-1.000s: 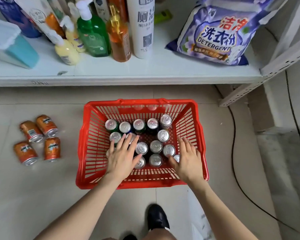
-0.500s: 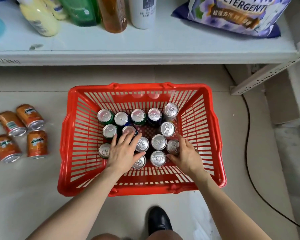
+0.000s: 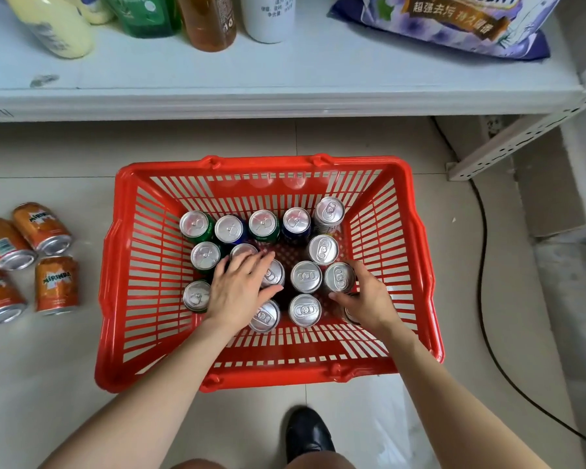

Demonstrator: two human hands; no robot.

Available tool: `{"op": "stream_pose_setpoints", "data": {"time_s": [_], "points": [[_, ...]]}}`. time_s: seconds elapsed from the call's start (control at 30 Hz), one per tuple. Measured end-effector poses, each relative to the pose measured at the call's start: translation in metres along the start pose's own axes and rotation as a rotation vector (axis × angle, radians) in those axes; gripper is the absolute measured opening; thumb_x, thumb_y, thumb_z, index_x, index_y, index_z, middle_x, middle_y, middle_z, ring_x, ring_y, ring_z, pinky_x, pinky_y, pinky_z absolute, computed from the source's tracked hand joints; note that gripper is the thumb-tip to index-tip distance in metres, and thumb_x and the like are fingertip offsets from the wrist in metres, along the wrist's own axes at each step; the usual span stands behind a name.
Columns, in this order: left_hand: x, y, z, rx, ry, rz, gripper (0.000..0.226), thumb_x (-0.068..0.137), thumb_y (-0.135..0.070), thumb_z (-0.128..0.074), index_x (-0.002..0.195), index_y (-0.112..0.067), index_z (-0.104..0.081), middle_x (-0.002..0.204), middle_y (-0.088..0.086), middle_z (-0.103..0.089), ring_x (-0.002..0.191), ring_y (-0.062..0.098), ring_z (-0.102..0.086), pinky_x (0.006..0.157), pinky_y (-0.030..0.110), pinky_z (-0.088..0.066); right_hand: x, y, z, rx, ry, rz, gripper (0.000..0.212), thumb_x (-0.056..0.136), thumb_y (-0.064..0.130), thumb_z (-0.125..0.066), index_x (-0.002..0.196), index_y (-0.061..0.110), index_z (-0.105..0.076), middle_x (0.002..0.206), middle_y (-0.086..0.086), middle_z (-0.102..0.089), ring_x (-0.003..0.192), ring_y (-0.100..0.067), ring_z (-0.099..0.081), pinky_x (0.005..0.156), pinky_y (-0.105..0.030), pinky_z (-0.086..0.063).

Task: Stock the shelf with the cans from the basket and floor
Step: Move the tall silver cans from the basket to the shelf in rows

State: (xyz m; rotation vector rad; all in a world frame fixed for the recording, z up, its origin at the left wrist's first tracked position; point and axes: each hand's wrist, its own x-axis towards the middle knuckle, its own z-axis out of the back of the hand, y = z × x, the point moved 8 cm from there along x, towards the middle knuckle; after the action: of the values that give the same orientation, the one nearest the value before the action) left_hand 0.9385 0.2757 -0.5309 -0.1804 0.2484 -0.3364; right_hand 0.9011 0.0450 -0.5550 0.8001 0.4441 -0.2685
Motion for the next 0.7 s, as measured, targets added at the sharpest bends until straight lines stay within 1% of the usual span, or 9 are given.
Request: {"op": "stream_pose_setpoints", "data": {"time_s": [0.17, 0.27, 0.33, 0.43, 0.5, 0.53, 0.6, 0.63, 0.7], "points": [[0.009, -0.001, 0.0, -0.021, -0.023, 0.042, 0.068, 0.086, -0.061, -0.042, 0.141, -0.02, -0.044, 0.134, -0.001, -0.055, 0.128, 0.021, -0.044, 0.103, 0.044, -0.036, 0.003, 0.0, 0.003, 0.085, -0.022, 0.015, 0.066, 0.081, 0.024, -0.078, 0.138, 0.017, -0.045, 0.126, 0.004, -0.062, 0.114, -0.008, -0.054, 0.091, -0.008, -0.035], [0.006, -0.001, -0.002, -0.024, -0.014, 0.013, 0.068, 0.086, -0.06, -0.041, 0.142, -0.021, -0.043, 0.133, -0.001, -0.056, 0.125, 0.021, -0.046, 0.101, 0.046, -0.038, 0.004, -0.003, 0.007, 0.103, -0.045, 0.017, 0.066, 0.083, 0.022, -0.077, 0.139, 0.015, -0.044, 0.12, 0.008, -0.058, 0.11, -0.004, -0.05, 0.079, 0.007, -0.03], [0.002, 0.0, -0.003, -0.026, -0.003, -0.024, 0.067, 0.087, -0.058, -0.044, 0.143, -0.021, -0.041, 0.133, -0.001, -0.055, 0.125, 0.021, -0.046, 0.1, 0.046, -0.038, 0.004, -0.004, 0.009, 0.116, -0.066, 0.014, 0.064, 0.083, 0.022, -0.077, 0.138, 0.014, -0.046, 0.115, 0.011, -0.056, 0.108, -0.004, -0.05, 0.075, 0.009, -0.03], [-0.003, 0.001, -0.006, -0.017, 0.024, -0.062, 0.068, 0.088, -0.056, -0.045, 0.146, -0.022, -0.037, 0.135, -0.002, -0.053, 0.126, 0.021, -0.045, 0.101, 0.045, -0.037, 0.004, -0.004, 0.01, 0.132, -0.078, 0.014, 0.064, 0.083, 0.021, -0.077, 0.138, 0.012, -0.046, 0.115, 0.011, -0.055, 0.109, -0.005, -0.05, 0.076, 0.01, -0.029], [-0.004, 0.001, -0.007, -0.005, 0.035, -0.076, 0.068, 0.088, -0.056, -0.046, 0.147, -0.024, -0.034, 0.136, -0.002, -0.052, 0.127, 0.021, -0.044, 0.102, 0.045, -0.036, 0.004, -0.004, 0.01, 0.136, -0.075, 0.017, 0.065, 0.083, 0.02, -0.077, 0.14, 0.012, -0.045, 0.117, 0.009, -0.055, 0.111, -0.007, -0.05, 0.079, 0.008, -0.029], [-0.003, 0.001, -0.007, 0.0, 0.04, -0.078, 0.069, 0.089, -0.056, -0.046, 0.148, -0.025, -0.032, 0.136, -0.002, -0.051, 0.127, 0.021, -0.043, 0.102, 0.044, -0.036, 0.004, -0.004, 0.01, 0.136, -0.073, 0.016, 0.066, 0.084, 0.021, -0.077, 0.14, 0.012, -0.045, 0.12, 0.008, -0.056, 0.112, -0.007, -0.05, 0.082, 0.005, -0.031], [-0.002, 0.002, -0.007, 0.006, 0.053, -0.081, 0.07, 0.089, -0.057, -0.046, 0.149, -0.027, -0.028, 0.136, -0.004, -0.05, 0.127, 0.02, -0.042, 0.101, 0.043, -0.037, 0.004, -0.004, 0.011, 0.136, -0.074, 0.016, 0.065, 0.084, 0.022, -0.076, 0.14, 0.013, -0.044, 0.125, 0.004, -0.058, 0.112, -0.005, -0.049, 0.088, -0.007, -0.033], [-0.001, 0.002, -0.007, 0.005, 0.055, -0.085, 0.07, 0.089, -0.057, -0.047, 0.149, -0.028, -0.028, 0.135, -0.004, -0.051, 0.126, 0.019, -0.043, 0.1, 0.043, -0.037, 0.004, -0.004, 0.011, 0.138, -0.076, 0.017, 0.065, 0.084, 0.022, -0.076, 0.139, 0.013, -0.045, 0.126, 0.003, -0.059, 0.112, -0.005, -0.05, 0.089, -0.01, -0.034], [0.0, 0.002, -0.006, -0.025, 0.052, -0.093, 0.07, 0.088, -0.056, -0.049, 0.149, -0.027, -0.03, 0.132, -0.004, -0.053, 0.124, 0.02, -0.045, 0.097, 0.042, -0.04, 0.005, -0.004, 0.011, 0.142, -0.076, 0.014, 0.064, 0.083, 0.022, -0.077, 0.138, 0.012, -0.046, 0.128, -0.001, -0.06, 0.115, -0.011, -0.054, 0.091, -0.014, -0.036]]}}
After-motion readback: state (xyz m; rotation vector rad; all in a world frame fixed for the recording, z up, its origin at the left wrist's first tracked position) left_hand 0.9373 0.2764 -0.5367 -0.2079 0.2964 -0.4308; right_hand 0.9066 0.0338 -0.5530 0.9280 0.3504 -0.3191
